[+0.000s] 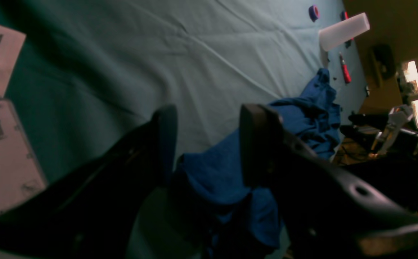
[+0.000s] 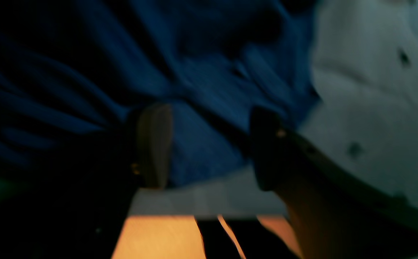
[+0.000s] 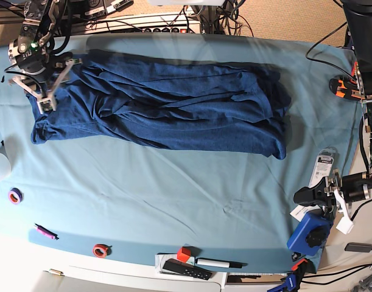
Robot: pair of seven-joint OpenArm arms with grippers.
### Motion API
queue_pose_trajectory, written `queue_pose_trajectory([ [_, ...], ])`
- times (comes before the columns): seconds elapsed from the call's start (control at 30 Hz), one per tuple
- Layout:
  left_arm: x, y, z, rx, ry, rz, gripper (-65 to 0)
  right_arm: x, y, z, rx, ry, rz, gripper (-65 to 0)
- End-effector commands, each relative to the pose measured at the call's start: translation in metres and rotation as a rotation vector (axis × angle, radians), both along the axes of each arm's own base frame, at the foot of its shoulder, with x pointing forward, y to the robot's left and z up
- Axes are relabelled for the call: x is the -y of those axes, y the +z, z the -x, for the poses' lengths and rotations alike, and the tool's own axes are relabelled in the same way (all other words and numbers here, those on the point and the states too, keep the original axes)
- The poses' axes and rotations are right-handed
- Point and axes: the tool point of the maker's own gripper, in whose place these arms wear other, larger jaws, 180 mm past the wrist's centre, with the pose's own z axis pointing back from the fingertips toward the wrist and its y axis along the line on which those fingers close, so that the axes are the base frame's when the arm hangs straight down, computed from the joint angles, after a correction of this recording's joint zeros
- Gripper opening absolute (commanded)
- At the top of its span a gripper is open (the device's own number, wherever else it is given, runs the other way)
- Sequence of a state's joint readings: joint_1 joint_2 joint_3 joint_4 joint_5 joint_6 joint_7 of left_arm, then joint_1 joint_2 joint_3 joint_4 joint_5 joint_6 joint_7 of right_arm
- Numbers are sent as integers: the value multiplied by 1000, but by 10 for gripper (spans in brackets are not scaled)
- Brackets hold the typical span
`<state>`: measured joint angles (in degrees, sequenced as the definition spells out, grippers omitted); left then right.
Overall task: Layout the t-shirt on the table in an organized manner, then fold the t-shirt properly
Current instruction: 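Move the right gripper to the shirt's end and grasp the fabric, then reach the left gripper to the opposite end of the shirt and grasp it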
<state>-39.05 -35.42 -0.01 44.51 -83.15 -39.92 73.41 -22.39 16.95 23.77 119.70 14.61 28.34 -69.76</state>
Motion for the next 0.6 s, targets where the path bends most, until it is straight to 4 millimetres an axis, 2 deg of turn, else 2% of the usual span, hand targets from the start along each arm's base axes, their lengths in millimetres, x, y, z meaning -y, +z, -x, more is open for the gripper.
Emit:
queue_pose_trajectory([
  [0.0,-7,26,-12,69,22,15,-355,-1,14,-12,77,24,5,-298],
  [0.13,-14,23,-11,63,29,-9,-355,-14,37,-40,266,81,-43,-298],
  [0.3,-37,11,5,18,53,-45,-355,-24,54,-59,349,90,-111,-298],
  [0.33,-41,4,12,-7,48,-52,-355,-27,56,-61,358,93,-129,-298],
  [0.4,-50,-22,40,-111,7,-105,-334,-32,58,-63,372,99,-161,-299],
  [0.57,-51,-80,93,-279,-12,-115,-209,-37,57,-64,377,97,-186,-298],
])
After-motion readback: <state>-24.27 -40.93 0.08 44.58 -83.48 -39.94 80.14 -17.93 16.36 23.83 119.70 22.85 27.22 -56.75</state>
